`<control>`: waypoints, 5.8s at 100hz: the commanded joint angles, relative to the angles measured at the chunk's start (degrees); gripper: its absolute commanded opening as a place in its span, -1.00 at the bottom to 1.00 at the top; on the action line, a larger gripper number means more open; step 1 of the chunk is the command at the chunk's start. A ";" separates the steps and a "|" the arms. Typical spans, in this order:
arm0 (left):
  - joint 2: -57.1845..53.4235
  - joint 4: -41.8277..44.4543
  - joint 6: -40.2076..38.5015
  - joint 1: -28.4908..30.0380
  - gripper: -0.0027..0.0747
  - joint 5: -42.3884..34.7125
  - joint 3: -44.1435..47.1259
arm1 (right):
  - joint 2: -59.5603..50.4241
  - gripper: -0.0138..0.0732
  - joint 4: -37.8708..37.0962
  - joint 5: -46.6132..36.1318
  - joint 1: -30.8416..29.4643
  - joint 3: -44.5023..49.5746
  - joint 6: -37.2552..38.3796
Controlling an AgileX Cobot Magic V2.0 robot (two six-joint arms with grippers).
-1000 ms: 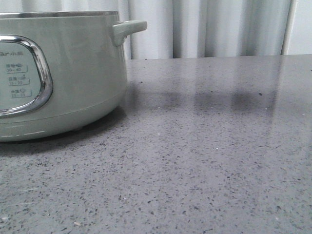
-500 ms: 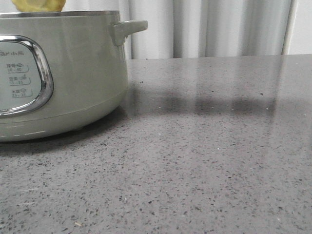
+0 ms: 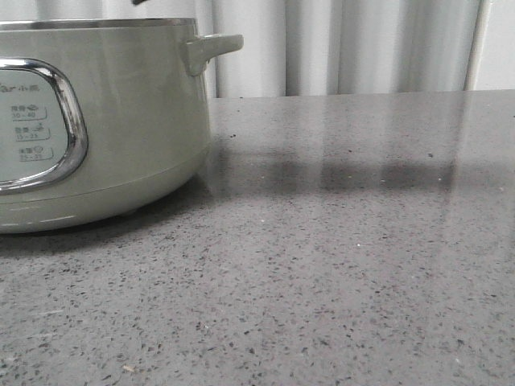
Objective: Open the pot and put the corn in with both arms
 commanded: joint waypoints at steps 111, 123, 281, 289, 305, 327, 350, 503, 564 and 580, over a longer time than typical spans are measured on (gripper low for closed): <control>-9.83 -1.19 -0.70 -1.15 -0.98 -8.15 7.13 | -87.01 -0.81 -29.30 -26.42 -0.67 62.06 -3.61; -9.83 -1.19 -0.70 -1.15 -0.98 -8.04 7.13 | -87.01 -0.81 -29.30 -26.42 -0.67 62.06 -3.61; -12.88 9.86 -6.09 -0.83 -0.98 -0.83 26.54 | -87.01 -0.81 -29.30 -26.31 -0.67 62.06 -3.61; -12.88 11.17 -6.09 -0.83 -0.98 -1.08 27.06 | -87.01 -0.81 -29.30 -26.31 -0.67 62.06 -3.61; -12.88 13.80 -6.34 1.07 -0.98 -4.74 29.12 | -87.01 -0.81 -29.30 -26.31 -0.67 62.06 -3.61; -12.88 14.64 -11.24 8.08 -0.98 -4.62 30.12 | -87.01 -0.81 -29.30 -26.31 -0.67 62.06 -3.61; -12.88 15.97 -11.35 10.53 -0.98 -1.92 32.80 | -87.01 -0.81 -29.30 -26.31 -0.67 62.06 -3.61; -12.88 16.32 -11.35 10.50 -0.98 -2.04 32.80 | -88.49 -0.82 -30.30 -38.14 -26.85 81.47 -1.84; -12.88 16.32 -11.35 10.50 -0.98 -2.04 32.80 | -97.10 -0.82 -64.44 -38.42 -26.85 90.81 29.05; -12.88 16.32 -11.35 10.50 -0.98 -2.04 32.80 | -96.95 -0.82 -63.82 -30.97 -26.85 90.81 29.05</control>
